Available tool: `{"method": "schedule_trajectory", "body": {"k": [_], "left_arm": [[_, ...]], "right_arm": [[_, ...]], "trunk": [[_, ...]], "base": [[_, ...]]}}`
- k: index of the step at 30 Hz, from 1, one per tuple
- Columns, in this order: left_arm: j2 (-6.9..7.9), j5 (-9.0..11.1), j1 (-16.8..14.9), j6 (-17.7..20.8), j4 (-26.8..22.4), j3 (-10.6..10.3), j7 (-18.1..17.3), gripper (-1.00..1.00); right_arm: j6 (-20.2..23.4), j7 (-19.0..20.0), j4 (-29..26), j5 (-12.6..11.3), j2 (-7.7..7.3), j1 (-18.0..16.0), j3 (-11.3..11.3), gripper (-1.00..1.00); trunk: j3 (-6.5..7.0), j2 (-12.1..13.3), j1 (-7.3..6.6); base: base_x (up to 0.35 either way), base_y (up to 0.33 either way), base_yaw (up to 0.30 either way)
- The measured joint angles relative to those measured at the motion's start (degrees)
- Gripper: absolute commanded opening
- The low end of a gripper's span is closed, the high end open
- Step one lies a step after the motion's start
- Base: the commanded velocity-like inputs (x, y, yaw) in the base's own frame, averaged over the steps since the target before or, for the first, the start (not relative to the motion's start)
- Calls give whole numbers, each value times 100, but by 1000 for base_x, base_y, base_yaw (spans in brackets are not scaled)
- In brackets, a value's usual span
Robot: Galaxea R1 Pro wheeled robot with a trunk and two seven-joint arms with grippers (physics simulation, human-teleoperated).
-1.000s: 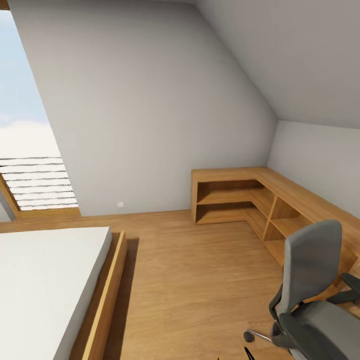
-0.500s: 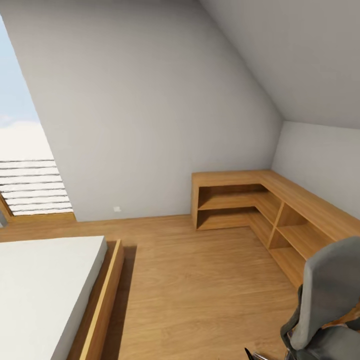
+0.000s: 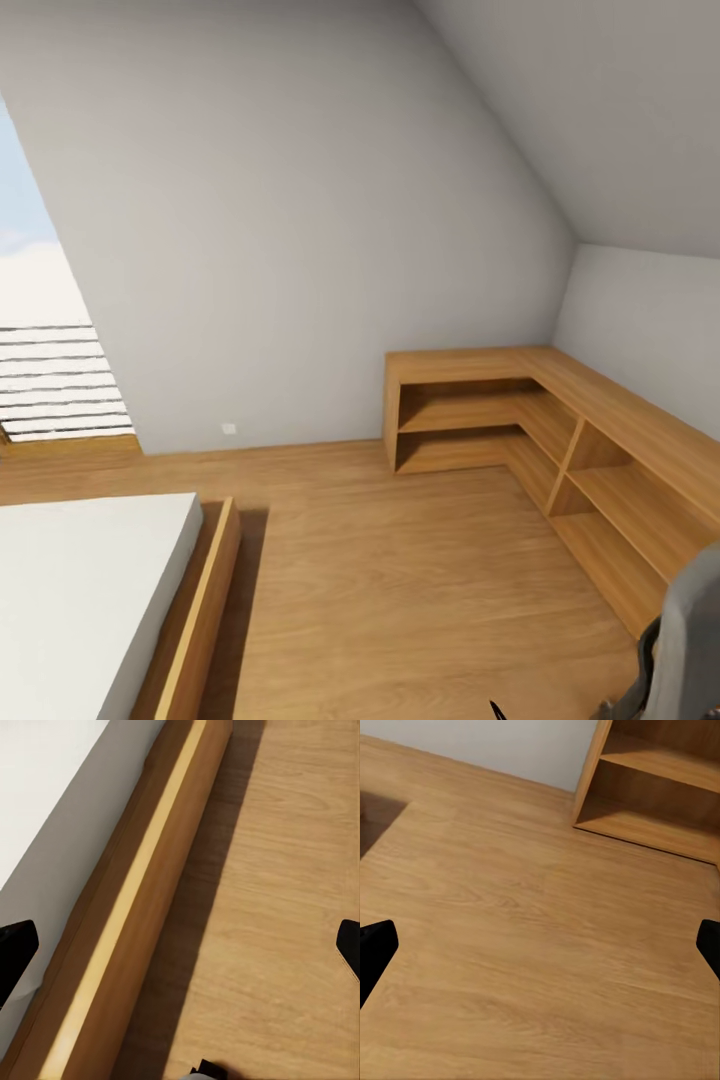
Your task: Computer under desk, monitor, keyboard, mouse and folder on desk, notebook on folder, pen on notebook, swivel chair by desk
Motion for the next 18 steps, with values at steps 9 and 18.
{"method": "schedule_trajectory", "body": {"k": [9, 18], "left_arm": [[0, -1, 0, 0, 0, 3, 0, 100], [0, 0, 0, 0, 8, 0, 0, 100]], "right_arm": [[5, 4, 0, 0, 0, 0, 0, 100], [6, 4, 0, 0, -1, 0, 4, 100]], "trunk": [[0, 0, 0], [0, 0, 0]], "base": [[329, 0, 0], [329, 0, 0]]}}
